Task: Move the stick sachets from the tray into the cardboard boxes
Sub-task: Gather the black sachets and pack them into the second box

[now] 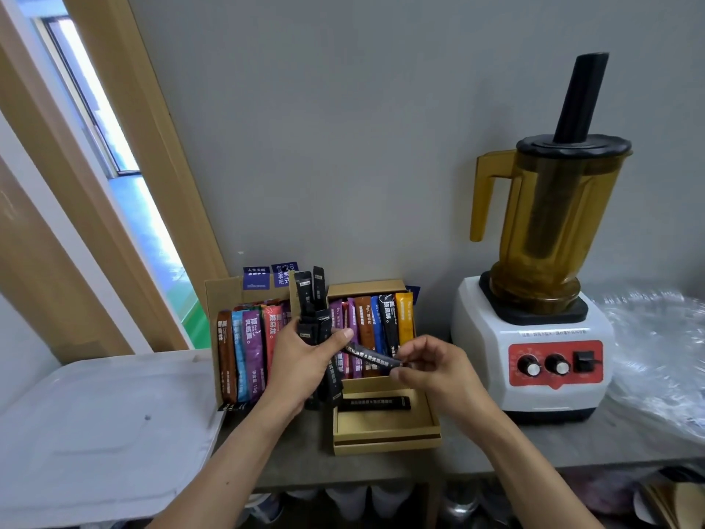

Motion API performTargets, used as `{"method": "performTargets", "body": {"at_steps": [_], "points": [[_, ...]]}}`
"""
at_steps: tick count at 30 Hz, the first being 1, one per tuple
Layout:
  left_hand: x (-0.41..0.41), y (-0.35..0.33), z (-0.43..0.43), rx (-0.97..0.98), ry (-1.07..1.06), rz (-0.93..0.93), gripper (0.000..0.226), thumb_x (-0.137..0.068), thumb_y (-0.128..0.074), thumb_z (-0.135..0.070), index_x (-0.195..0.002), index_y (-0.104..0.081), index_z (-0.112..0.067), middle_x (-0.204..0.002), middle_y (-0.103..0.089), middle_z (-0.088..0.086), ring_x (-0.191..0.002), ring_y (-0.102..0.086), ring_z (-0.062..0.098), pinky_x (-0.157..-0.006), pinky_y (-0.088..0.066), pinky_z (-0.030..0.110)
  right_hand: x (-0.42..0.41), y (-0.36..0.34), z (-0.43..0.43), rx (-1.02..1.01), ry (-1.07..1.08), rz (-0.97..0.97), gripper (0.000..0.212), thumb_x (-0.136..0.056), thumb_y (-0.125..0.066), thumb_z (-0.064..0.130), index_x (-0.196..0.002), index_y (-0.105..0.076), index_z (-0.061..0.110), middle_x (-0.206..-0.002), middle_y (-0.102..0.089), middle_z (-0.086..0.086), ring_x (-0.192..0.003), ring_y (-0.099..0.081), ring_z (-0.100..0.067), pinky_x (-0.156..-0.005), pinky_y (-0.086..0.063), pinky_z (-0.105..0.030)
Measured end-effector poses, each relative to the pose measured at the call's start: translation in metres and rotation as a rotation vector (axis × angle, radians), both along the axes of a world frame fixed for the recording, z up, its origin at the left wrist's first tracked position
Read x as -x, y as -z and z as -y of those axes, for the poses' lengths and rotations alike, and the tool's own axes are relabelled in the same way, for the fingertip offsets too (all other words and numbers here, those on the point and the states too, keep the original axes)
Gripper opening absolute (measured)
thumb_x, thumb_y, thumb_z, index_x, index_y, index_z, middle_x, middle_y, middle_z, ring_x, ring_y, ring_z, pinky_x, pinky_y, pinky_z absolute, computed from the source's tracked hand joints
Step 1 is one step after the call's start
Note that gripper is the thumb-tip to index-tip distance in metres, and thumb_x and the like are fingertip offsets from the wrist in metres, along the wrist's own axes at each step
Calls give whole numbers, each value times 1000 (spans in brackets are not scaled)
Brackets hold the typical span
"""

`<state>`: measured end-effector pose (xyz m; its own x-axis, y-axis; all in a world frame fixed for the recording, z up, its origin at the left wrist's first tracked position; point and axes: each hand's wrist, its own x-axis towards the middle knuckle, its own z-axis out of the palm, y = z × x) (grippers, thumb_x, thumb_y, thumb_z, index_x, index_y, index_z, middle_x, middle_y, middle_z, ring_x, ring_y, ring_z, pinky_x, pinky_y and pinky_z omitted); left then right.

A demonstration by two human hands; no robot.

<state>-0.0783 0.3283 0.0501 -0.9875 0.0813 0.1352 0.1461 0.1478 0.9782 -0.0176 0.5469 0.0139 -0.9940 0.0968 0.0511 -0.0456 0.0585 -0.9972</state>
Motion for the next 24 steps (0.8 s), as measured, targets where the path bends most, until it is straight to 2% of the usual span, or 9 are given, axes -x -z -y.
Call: {"method": "performTargets", "body": {"at_steps": [2, 5, 7, 9, 12, 16, 18, 20, 24], "points": [[-1, 0, 2, -15, -6, 6, 28, -85, -85, -23, -106, -68, -28, -100, -80, -9, -96, -76, 4, -77, -60, 24, -1, -1, -2, 100, 24, 0, 29, -81, -85, 4, -105, -70, 8, -99, -78, -7, -97, -77, -21, -75, -61, -27], [-7, 2, 3, -149, 22, 44, 35, -84, -84, -13, -107, -63, -29, -95, -81, -8, -91, -78, 5, -65, -60, 19, -1, 1, -3, 300, 28, 27, 32, -82, -82, 5, -111, -68, 6, -105, -79, -13, -103, -77, -27, -75, -60, -30], [-10, 5, 3, -199, 22, 79, 38, -81, -85, -15, -111, -64, -25, -101, -81, -1, -95, -79, 12, -71, -62, 25, -1, 5, -4, 446, 40, 46, 36, -82, -80, 7, -116, -68, 6, -110, -78, -16, -108, -75, -30, -82, -60, -36], [-12, 9, 5, -152, 12, 67, 39, -80, -86, -21, -115, -67, -21, -106, -81, 0, -102, -78, 15, -83, -61, 34, -2, 6, -5, 501, 75, 60, 35, -86, -77, 6, -119, -68, 6, -112, -78, -17, -109, -75, -29, -88, -60, -39], [-16, 10, 8, 38, -5, -33, 32, -80, -86, -34, -108, -73, -24, -105, -79, -10, -104, -73, 2, -91, -56, 32, -4, 8, -6, 248, 175, 23, 23, -89, -78, 7, -111, -72, 9, -102, -80, -10, -101, -78, -23, -88, -62, -41], [-19, 8, 1, 63, -26, -66, 32, -88, -82, -28, -116, -66, -24, -104, -76, -10, -96, -70, -11, -74, -58, 13, 0, 14, -1, -146, 222, 26, 12, -87, -83, 13, -93, -75, 20, -88, -80, 1, -88, -77, -14, -75, -63, -32], [-18, 9, -3, 20, 7, -17, 34, -90, -80, -23, -121, -65, -22, -108, -76, -6, -99, -72, -5, -72, -58, 14, 1, 20, 3, -294, 248, 55, 15, -87, -84, 16, -91, -72, 24, -88, -78, 6, -87, -75, -8, -70, -60, -23], [-17, 10, -5, -80, 30, 70, 35, -90, -79, -20, -123, -66, -22, -111, -79, -2, -103, -76, 8, -77, -60, 23, 1, 26, 7, -425, 291, 57, 17, -88, -83, 20, -89, -68, 27, -91, -75, 11, -88, -72, -4, -67, -58, -18], [-15, 16, -10, -198, 50, 180, 35, -90, -80, -21, -122, -69, -15, -109, -81, 1, -104, -77, 16, -82, -61, 31, -2, 33, 15, -723, 355, 6, 17, -88, -82, 32, -90, -65, 32, -92, -71, 15, -86, -68, -5, -71, -61, -27]]}}
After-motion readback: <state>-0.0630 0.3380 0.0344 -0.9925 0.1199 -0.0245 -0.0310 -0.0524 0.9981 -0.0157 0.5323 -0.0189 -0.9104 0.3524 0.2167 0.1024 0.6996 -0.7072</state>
